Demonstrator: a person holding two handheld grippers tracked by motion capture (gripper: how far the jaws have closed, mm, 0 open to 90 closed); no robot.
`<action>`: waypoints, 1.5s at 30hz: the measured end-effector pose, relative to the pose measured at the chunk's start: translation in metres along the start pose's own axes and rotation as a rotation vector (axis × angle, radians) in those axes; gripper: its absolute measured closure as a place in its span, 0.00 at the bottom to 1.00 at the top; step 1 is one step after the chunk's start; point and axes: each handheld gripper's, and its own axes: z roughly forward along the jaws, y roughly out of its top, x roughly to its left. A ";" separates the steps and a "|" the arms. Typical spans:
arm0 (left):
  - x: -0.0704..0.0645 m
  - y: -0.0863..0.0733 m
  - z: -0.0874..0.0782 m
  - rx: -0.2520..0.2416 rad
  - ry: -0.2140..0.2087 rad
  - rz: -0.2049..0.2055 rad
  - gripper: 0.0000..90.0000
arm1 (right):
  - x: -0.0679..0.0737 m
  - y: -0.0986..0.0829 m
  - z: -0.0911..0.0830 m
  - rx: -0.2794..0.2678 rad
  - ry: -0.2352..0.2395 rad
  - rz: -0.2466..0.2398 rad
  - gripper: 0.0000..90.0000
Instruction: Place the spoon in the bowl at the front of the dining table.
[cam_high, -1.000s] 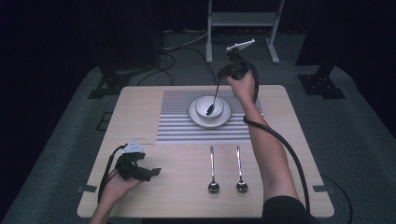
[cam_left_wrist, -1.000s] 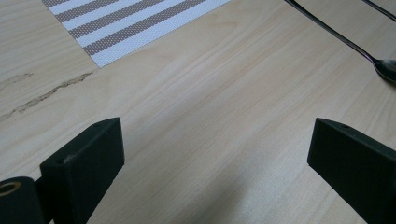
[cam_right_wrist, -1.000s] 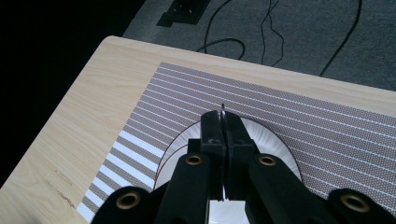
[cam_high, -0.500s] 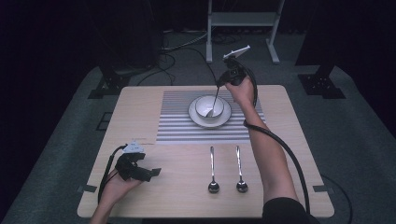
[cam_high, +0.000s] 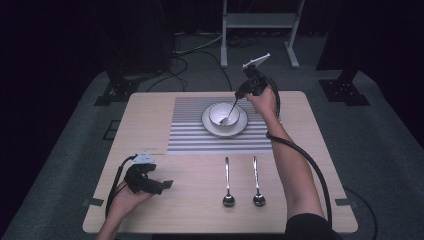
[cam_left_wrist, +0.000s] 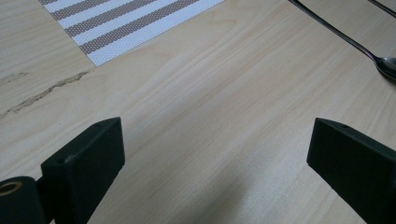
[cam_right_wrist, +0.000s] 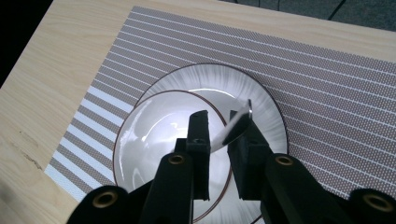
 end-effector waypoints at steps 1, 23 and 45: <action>0.000 0.000 0.000 0.000 -0.001 -0.001 0.03 | -0.002 -0.001 0.001 0.002 0.001 0.001 0.85; -0.002 0.002 0.004 0.006 -0.006 0.006 0.03 | -0.015 -0.012 0.008 0.061 -0.011 0.010 0.76; -0.003 0.002 0.005 0.017 -0.003 0.015 0.03 | -0.027 -0.033 0.016 0.099 0.031 0.027 0.69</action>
